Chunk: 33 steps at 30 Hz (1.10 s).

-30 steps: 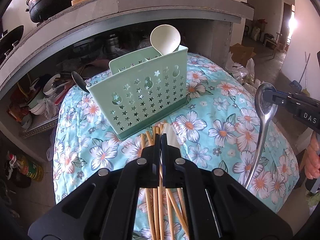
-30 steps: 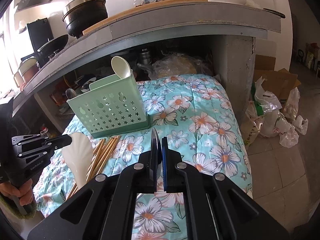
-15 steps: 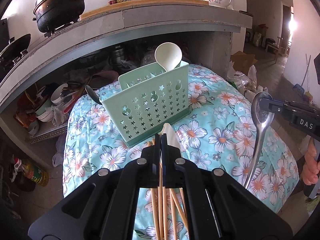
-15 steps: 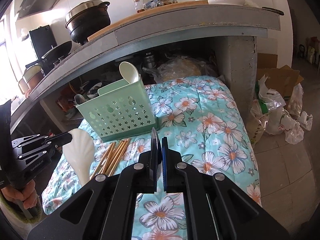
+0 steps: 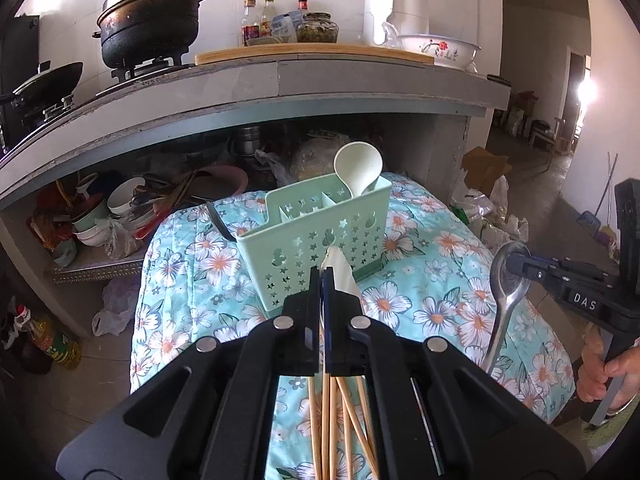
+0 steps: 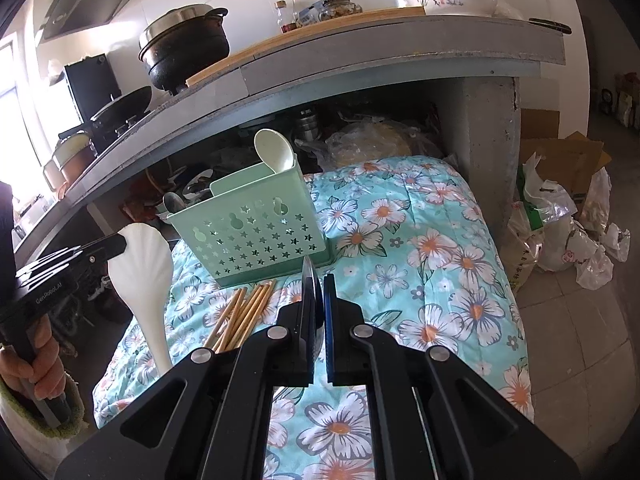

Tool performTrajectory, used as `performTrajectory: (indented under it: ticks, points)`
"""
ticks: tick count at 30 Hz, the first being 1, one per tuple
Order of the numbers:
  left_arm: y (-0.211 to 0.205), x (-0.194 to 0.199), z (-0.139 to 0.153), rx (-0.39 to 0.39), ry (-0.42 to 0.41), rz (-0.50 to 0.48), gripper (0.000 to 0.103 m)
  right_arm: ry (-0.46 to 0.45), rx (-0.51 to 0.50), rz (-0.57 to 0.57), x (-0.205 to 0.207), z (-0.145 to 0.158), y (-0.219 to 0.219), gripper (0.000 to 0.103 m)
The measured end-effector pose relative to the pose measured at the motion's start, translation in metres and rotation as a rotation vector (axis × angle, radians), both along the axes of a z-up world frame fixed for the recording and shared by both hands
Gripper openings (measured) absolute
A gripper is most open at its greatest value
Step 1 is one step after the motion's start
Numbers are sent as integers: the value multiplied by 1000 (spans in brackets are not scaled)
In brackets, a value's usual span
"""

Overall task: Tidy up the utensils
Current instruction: 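Lift the white ceramic spoon with the left gripper toward the mint holder, then lower the white ceramic spoon into the holder and open the left gripper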

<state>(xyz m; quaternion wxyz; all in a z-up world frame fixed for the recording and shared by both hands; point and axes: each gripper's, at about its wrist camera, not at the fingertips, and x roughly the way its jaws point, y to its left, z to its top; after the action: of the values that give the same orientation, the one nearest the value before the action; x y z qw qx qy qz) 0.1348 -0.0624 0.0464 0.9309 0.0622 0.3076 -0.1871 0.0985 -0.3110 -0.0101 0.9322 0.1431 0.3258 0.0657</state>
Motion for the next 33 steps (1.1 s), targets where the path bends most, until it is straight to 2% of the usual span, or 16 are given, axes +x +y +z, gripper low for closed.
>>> performTrajectory:
  ticks: [7,16,20,26,33]
  points:
    - [23,10,33,-78,-87,38,1,0,30,4,3,-2,1,4]
    - [33,28,95,-126,-328,148,1,1,61,20,9,-6,-1,4]
    - [31,50,109,-128,-388,214,1,10,81,20,13,-10,-4,4]
    - [22,86,99,-93,-415,284,1,26,108,22,18,-18,-10,4]
    - [6,119,58,11,-416,317,1,40,119,18,24,-25,-15,4]
